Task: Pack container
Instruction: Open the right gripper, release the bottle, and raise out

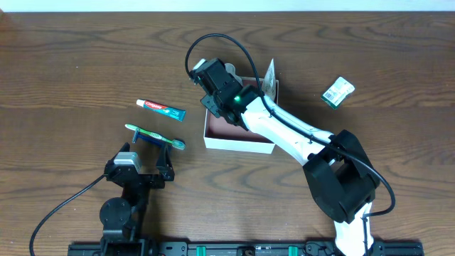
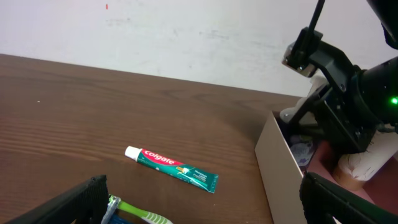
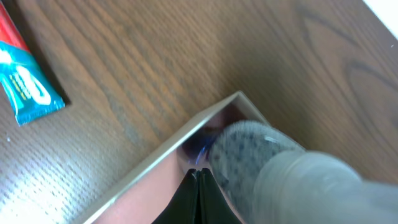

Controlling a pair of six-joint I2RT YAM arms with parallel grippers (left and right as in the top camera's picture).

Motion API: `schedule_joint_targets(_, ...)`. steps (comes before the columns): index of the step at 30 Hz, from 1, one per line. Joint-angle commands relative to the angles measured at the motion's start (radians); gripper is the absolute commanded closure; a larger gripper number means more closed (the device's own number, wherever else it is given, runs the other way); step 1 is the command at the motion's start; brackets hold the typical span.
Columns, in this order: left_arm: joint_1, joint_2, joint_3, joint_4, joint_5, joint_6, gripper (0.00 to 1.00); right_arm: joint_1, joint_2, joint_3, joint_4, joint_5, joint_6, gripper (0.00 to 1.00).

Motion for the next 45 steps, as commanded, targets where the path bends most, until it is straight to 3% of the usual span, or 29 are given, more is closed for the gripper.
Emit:
schedule_joint_targets(1,0.005,-0.005,-0.016,-0.036,0.012,-0.001,0.02,0.016,0.009,-0.003,-0.043,-0.007,-0.003,0.99)
schedule_joint_targets(15,0.005,-0.005,-0.016,-0.036,0.012,-0.001,0.02,0.042,-0.137,-0.002,-0.362,-0.093,0.193,0.99)
schedule_joint_targets(23,0.005,-0.005,-0.016,-0.036,0.012,-0.001,0.02,0.043,-0.144,-0.002,-0.539,-0.088,0.223,0.99)
schedule_joint_targets(45,0.005,-0.005,-0.016,-0.036,0.012,-0.001,0.02,0.042,-0.144,-0.002,-0.786,-0.043,0.221,0.99)
